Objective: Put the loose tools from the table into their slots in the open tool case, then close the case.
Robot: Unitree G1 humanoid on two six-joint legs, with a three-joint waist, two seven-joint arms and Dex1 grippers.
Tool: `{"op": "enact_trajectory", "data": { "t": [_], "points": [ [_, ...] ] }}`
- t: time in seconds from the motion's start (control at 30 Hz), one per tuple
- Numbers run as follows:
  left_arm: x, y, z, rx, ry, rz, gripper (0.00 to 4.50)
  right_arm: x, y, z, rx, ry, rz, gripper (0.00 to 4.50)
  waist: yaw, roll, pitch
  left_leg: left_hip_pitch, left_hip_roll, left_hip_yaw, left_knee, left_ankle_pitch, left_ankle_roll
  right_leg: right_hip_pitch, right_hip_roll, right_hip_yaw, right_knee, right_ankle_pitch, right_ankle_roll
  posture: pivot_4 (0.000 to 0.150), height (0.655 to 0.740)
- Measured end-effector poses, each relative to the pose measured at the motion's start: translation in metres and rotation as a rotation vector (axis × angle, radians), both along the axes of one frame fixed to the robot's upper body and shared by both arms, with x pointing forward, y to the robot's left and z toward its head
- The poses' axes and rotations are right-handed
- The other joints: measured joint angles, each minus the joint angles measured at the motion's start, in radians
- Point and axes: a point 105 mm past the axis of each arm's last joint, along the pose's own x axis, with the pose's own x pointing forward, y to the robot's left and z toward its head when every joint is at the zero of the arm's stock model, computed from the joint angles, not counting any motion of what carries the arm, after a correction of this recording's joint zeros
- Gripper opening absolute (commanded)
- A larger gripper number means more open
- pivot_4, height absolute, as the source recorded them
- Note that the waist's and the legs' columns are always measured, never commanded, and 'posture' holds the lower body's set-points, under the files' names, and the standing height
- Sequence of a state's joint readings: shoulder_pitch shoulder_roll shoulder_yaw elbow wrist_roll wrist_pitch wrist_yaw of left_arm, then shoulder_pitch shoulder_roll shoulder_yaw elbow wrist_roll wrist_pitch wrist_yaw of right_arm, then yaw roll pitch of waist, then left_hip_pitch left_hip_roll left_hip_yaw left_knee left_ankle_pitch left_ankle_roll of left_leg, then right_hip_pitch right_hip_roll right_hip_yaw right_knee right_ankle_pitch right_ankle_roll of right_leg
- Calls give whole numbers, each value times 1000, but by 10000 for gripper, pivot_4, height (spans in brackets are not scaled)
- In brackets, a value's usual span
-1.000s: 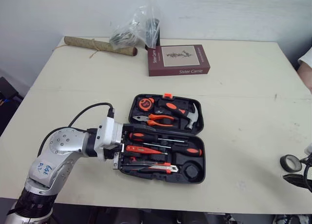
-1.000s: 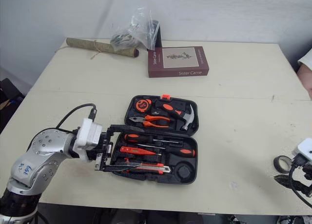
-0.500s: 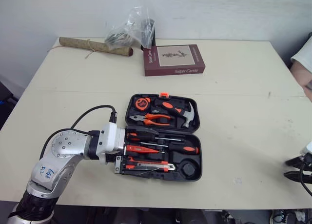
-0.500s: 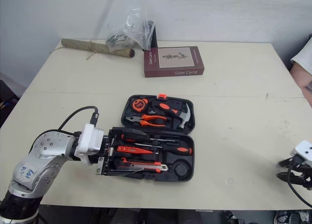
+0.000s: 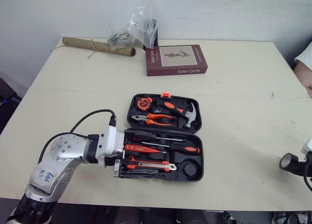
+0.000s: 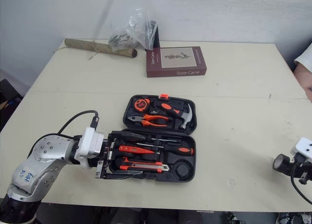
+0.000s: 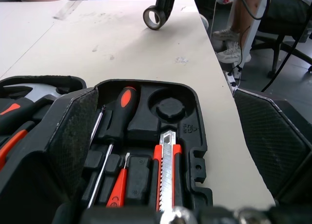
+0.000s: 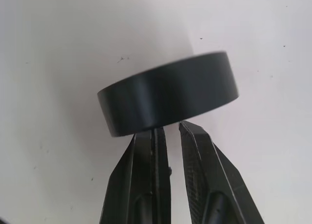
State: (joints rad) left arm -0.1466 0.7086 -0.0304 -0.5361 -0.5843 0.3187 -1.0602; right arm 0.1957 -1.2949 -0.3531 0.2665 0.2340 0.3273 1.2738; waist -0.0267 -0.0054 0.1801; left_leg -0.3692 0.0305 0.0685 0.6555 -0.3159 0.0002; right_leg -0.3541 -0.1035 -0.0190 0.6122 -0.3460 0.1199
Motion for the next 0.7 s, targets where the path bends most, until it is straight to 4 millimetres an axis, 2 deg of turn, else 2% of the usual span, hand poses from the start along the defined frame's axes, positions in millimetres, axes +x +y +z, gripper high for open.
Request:
{"op": "enact_trajectory", "data": {
  "t": [0.13,0.27,0.57,0.67,0.7],
  "points": [
    [0,0,0,1,2,-3,45000,2,6,7,14,11,17,7287,0,0,0,0,0,0,-1,0,0,0,0,0,0,0,0,1500,7400],
    [-1,-1,-2,4,7,-8,45000,12,24,23,50,-4,65,7287,0,1,0,-1,0,0,0,0,-1,-1,0,0,1,0,0,1500,7400],
    [-1,-2,-3,10,7,-5,45000,21,34,34,64,-38,70,7287,4,1,0,-1,0,0,0,0,-1,-2,0,0,1,0,0,1500,7400],
    [-1,-2,-4,15,8,-4,45000,17,37,30,92,5,56,14002,4,1,0,-1,0,0,0,0,-1,-2,0,0,1,0,0,1500,7400],
    [0,-2,-4,16,8,-4,45000,16,40,30,104,14,60,18687,3,1,0,-1,0,0,0,0,0,-2,0,0,1,0,0,1500,7400]
  ]
}}
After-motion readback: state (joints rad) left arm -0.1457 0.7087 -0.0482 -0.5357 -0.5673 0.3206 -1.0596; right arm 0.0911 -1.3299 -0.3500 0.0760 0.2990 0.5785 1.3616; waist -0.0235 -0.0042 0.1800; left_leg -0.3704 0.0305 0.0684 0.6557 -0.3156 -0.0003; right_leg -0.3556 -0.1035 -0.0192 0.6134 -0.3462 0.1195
